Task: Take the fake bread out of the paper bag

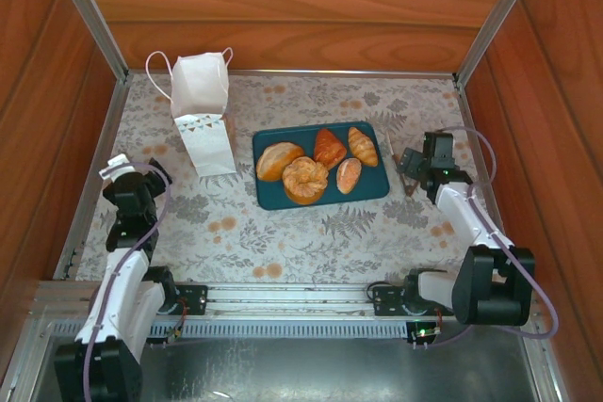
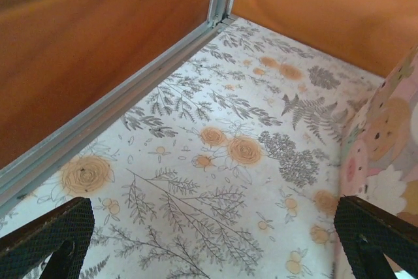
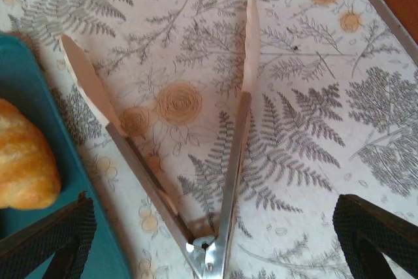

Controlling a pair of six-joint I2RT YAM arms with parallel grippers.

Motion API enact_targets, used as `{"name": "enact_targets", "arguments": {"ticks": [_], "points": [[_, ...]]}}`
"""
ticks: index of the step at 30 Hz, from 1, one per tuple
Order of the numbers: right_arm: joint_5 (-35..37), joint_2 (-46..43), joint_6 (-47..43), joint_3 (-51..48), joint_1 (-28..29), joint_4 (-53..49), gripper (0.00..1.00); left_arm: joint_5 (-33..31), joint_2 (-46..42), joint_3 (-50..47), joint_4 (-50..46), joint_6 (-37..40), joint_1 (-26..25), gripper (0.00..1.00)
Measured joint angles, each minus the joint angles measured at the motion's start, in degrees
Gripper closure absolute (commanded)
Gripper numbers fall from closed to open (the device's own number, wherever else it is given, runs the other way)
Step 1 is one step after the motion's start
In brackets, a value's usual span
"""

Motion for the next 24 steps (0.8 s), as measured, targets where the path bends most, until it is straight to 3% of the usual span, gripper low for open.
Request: {"name": "enact_targets", "arguments": {"ticks": [10, 17, 24], "points": [[-1.42, -1.88, -7.19, -18.8, 0.0, 31.21, 0.0, 4.5, 15.72, -5.22, 21.62, 7.63, 0.0, 0.0], [-2.73, 1.31, -9.86, -20.65, 0.0, 43.17, 0.0, 7.52, 30.47, -3.91, 35.34, 9.38, -0.07, 0.0], [-3.91, 4.68, -10.08, -19.28, 0.0, 46.86, 0.0, 8.13, 42.8, -2.69, 44.94, 10.97, -0.24, 0.0]]}}
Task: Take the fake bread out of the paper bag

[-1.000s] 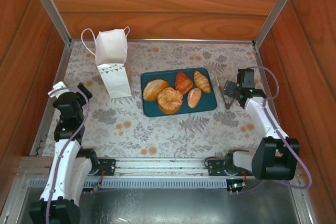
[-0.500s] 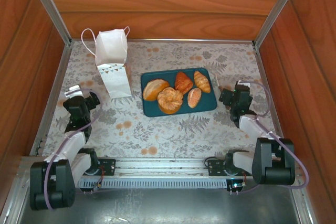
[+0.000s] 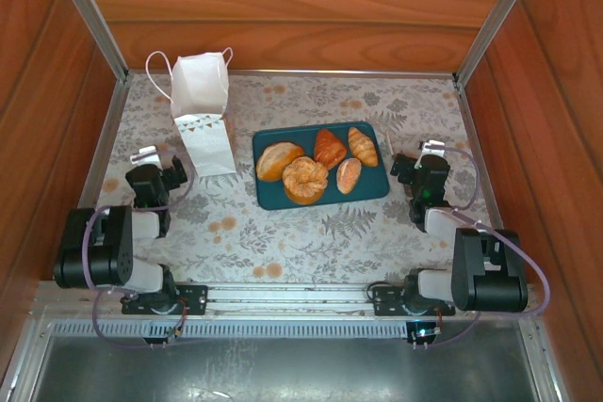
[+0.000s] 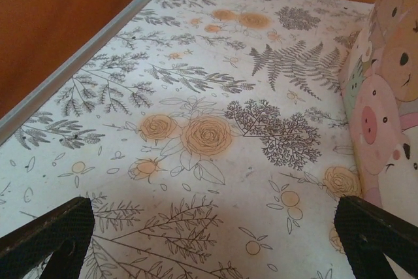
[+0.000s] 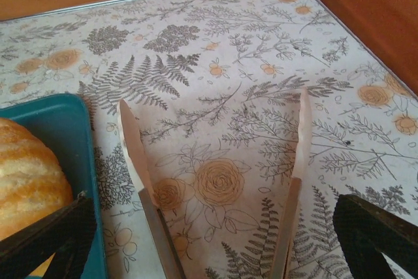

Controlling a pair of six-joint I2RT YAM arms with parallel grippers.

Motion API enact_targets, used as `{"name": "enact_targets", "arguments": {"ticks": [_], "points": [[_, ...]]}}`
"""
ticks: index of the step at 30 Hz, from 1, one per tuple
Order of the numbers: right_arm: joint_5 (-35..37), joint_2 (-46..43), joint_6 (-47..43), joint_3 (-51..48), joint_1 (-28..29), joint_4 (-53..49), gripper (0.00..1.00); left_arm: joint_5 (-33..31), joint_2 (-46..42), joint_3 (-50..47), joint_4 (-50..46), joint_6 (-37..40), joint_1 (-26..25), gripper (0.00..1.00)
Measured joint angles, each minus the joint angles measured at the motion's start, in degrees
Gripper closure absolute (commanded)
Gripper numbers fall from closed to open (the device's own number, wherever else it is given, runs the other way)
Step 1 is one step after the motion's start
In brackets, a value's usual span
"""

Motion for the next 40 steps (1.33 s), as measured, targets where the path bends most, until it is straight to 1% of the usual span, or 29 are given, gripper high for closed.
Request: {"name": "enact_targets", "arguments": {"ticks": [6, 10, 15, 26, 40], "points": [[-1.49, 2.71, 0.15, 0.63, 0.0, 2.75, 0.0, 2.36, 6.51, 3.45, 3.04, 1.29, -0.04, 0.0], [-2.4, 6.78, -0.02, 1.42, 0.0, 5.81, 0.0, 3.72, 7.13, 6.1, 2.73, 1.99, -0.28, 0.0], [-4.48, 12.92, -0.94, 1.36, 0.0, 11.17, 0.0, 7.48, 7.17, 8.37, 1.25, 4.15, -0.7, 0.0], [-5.05, 12.96, -1.38, 3.74, 0.04, 9.79, 0.0, 9.81, 7.17, 8.57, -1.11, 5.44, -0.94, 0.0], [-5.05, 12.98, -1.44, 3.74, 0.07, 9.7, 0.0, 9.88, 7.17, 8.57, -1.14, 5.6, -0.94, 0.0]]}}
